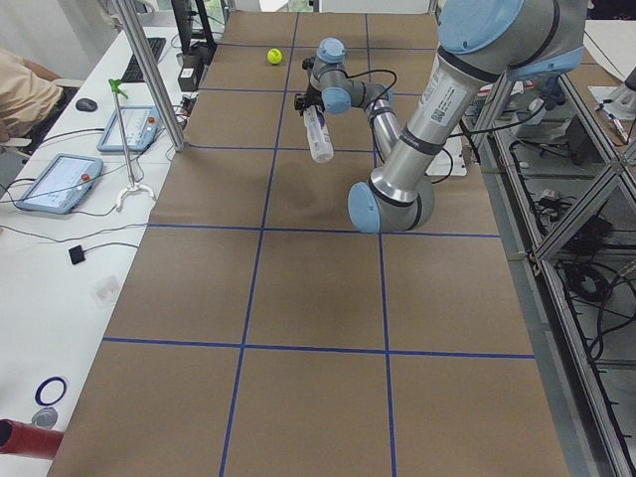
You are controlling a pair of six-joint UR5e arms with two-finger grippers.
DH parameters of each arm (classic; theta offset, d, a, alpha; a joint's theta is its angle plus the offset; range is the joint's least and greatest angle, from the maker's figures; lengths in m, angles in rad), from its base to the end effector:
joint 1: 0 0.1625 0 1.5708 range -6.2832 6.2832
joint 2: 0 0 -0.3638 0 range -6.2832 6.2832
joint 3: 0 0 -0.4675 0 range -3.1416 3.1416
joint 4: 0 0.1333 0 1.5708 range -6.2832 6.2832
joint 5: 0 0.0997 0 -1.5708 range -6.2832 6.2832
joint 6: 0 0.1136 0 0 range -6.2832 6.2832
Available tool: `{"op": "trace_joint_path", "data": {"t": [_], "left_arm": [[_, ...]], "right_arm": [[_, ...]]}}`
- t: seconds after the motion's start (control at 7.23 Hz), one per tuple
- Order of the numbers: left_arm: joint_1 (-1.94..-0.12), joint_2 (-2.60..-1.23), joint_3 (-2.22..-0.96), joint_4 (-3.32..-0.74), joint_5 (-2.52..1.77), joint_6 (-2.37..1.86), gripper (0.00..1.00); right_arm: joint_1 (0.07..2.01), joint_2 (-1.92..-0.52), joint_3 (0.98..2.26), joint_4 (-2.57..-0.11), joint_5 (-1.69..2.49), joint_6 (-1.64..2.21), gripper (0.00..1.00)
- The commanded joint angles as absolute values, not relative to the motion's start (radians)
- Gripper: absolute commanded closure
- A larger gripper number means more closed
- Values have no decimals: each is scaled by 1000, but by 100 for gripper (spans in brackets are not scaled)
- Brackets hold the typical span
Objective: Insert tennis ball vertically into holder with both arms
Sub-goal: 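Lift the can with the left gripper and turn it upright, open end up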
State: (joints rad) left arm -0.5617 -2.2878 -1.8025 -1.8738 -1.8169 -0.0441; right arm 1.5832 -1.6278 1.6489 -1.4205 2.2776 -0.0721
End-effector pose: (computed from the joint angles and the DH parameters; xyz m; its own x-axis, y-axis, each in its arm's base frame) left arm 0.4917 -0.4342 -0.0033 0.3322 0.9358 -0.1182 -0.2511 0.2085 0.9452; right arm 0.0665 -0.5589 0.5840 0.7607 -0.1720 0.6259 0.0427 0.9754 0.2162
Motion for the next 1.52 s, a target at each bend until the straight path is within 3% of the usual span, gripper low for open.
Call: {"op": "trace_joint_path", "data": {"t": [0.0, 0.69, 1.11, 1.38], "left_arm": [[-597, -2299, -1796, -2131, -1810, -179, 39], [-601, -2301, -1564, -2835, -1483, -402, 40], [-595, -2304, -1446, -3069, -1359, -429, 40], [-560, -2328, -1208, -3361, -1335, -431, 39]], "right_arm": [[1583, -1628, 1649, -1420, 2276, -72, 0], [1583, -1626, 1651, -1420, 2276, -71, 0], [1583, -1626, 1654, -1420, 2276, -71, 0], [1583, -1626, 1655, -1420, 2278, -71, 0]]}}
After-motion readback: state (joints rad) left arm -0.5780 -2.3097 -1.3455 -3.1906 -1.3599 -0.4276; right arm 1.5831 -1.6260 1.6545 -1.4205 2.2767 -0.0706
